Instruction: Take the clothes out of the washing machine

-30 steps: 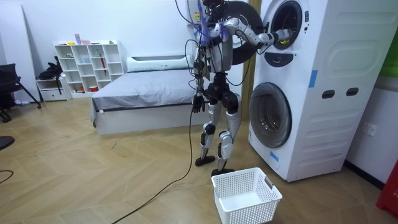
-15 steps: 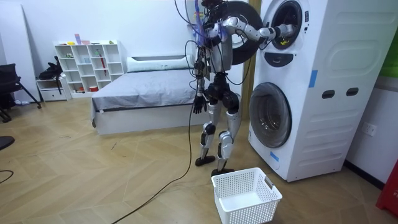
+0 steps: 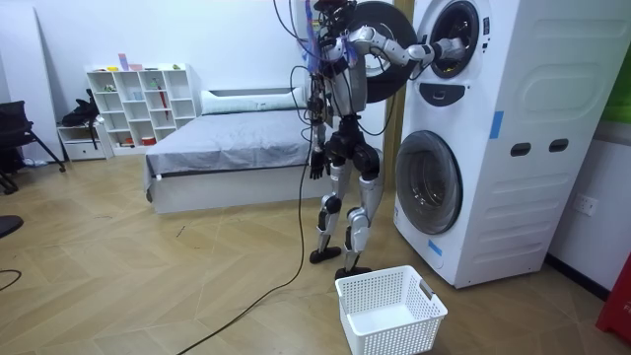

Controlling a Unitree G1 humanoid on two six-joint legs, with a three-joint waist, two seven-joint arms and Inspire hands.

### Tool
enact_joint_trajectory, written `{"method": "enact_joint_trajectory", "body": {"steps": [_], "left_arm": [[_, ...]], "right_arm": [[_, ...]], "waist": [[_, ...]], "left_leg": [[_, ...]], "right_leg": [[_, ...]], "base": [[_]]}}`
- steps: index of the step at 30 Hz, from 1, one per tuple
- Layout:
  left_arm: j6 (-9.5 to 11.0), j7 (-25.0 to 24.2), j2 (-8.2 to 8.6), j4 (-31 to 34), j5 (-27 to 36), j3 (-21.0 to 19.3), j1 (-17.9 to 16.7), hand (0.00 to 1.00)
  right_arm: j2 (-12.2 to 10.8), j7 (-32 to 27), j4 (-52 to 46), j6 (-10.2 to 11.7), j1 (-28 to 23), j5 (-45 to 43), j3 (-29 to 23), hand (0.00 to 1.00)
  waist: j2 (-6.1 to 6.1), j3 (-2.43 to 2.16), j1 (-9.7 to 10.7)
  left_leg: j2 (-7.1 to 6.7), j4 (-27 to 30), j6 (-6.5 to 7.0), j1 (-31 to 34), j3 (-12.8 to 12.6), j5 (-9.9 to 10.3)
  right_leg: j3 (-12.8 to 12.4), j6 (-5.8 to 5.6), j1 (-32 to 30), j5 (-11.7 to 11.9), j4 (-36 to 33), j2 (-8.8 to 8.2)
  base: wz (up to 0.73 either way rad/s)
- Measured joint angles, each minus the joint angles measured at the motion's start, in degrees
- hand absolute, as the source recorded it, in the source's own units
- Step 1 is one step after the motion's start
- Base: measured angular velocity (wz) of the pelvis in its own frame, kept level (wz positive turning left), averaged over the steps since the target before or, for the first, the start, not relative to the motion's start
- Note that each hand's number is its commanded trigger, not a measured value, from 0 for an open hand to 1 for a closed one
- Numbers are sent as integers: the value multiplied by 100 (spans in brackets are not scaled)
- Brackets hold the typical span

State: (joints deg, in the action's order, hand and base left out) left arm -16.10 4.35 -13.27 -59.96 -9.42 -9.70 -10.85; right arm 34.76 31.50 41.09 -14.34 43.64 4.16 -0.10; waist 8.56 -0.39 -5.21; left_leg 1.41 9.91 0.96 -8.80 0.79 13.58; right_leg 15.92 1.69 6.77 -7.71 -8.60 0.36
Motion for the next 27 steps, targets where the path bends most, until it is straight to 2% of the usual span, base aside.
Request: {"method": "enact_joint_trajectory", "body": {"steps": [9, 13, 17, 23, 25, 27], "left_arm": [[10, 50, -78, -75, 542, 321, 170, 0], [11, 126, -91, -82, 543, 345, 177, 0], [14, 189, -110, -72, 523, 376, 175, 0], [71, 302, -109, -73, 536, 435, 169, 0], [141, 313, -109, -71, 540, 430, 135, 0], [178, 405, -106, -75, 537, 415, 122, 0]], "right_arm": [[0, -102, -7, 3, 12, -69, -270, 100], [-10, -312, -37, 56, -49, -75, -335, 100], [-5, -515, -181, 52, -163, -68, -371, 100], [-40, -877, -876, 46, -259, -186, -203, 100], [-44, -968, -1305, -28, -273, -383, -100, 100], [-48, -1129, -2138, -77, -534, -720, -88, 100]], "waist": [[-48, 33, 8], [-45, 33, -8], [2, 15, -109], [50, 2, -148], [42, 8, -126], [52, 1, -77]], "left_leg": [[4, -47, 3, -45, -10, 0], [2, -47, 3, -75, -37, 0], [0, -56, 3, -77, -85, 0], [18, -54, 2, -27, -284, 0], [28, -55, 1, 21, -399, -1], [48, -54, 0, 93, -499, -1]], "right_leg": [[-7, -12, 12, -8, 13, 13], [-21, -14, 16, -8, 12, 6], [-173, -23, -10, -14, 7, 18], [-325, -32, -146, -20, -1, 46], [-399, -30, -222, -20, -12, 57], [-465, -14, -327, -10, -16, 74]], "base": [[-1], [0], [-7], [-18], [-20], [-20]]}}
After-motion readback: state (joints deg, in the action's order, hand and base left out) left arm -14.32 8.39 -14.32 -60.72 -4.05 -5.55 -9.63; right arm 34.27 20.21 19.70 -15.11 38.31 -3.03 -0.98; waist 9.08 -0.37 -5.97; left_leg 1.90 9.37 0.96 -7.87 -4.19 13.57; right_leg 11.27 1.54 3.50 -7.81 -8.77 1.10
